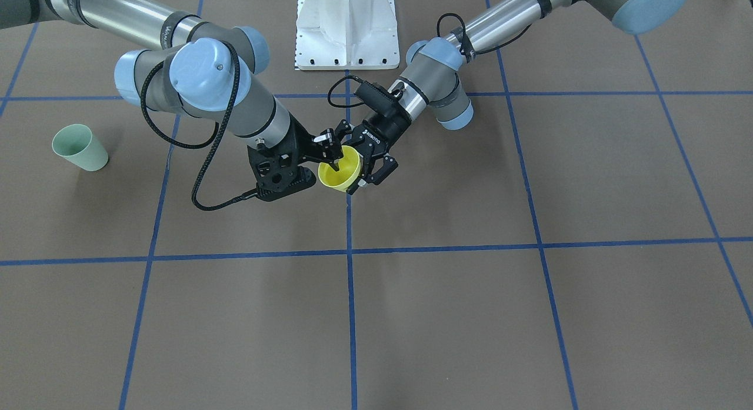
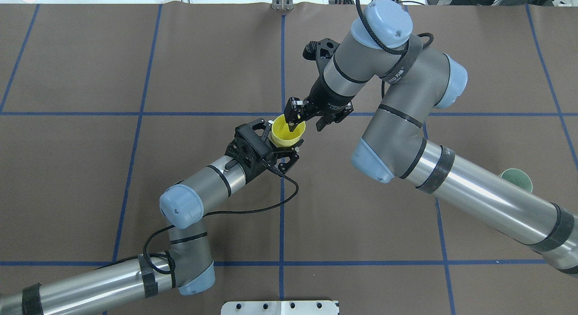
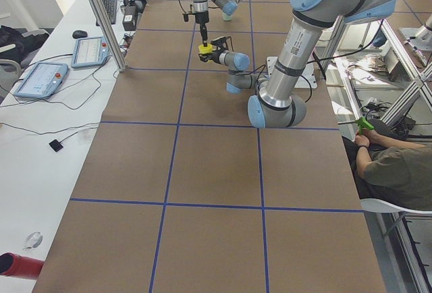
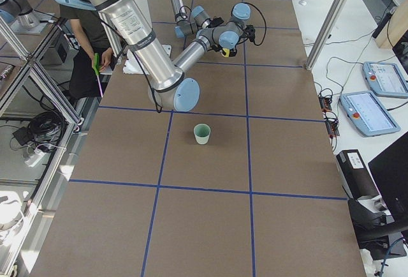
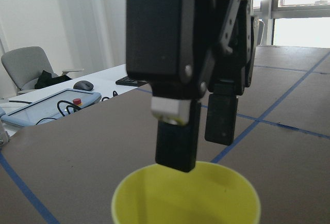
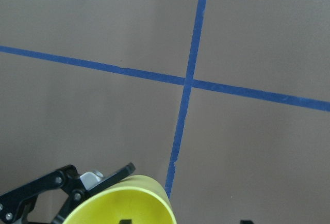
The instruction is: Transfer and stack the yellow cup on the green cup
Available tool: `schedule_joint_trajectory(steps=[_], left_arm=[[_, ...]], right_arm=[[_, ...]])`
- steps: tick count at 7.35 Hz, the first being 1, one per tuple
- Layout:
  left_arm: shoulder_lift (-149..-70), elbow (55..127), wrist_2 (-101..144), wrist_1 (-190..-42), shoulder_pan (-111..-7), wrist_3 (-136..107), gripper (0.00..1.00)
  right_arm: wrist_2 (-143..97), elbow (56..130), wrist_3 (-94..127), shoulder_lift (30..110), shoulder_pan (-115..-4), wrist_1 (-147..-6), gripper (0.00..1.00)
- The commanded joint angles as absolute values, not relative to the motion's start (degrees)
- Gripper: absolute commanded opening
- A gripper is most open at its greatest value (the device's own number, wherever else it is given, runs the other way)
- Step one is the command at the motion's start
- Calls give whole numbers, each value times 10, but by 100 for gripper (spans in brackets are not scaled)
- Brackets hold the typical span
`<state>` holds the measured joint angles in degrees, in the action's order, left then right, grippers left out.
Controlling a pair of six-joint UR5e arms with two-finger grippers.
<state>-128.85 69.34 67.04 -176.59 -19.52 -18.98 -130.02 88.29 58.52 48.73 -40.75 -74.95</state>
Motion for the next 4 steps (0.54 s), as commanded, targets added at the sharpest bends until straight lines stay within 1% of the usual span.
schedule_joint_trajectory(steps=[1, 2, 4], left_arm=[[-1288, 695, 670, -1767, -196, -191, 65], [-1288, 698, 670, -1767, -196, -191, 65], [-1286, 701, 670, -1767, -196, -191, 65]], right_arm=[[-1301, 883, 594, 487, -404, -749, 46], [-1301, 883, 594, 486, -403, -749, 42], [-1301, 883, 594, 485, -404, -749, 39]])
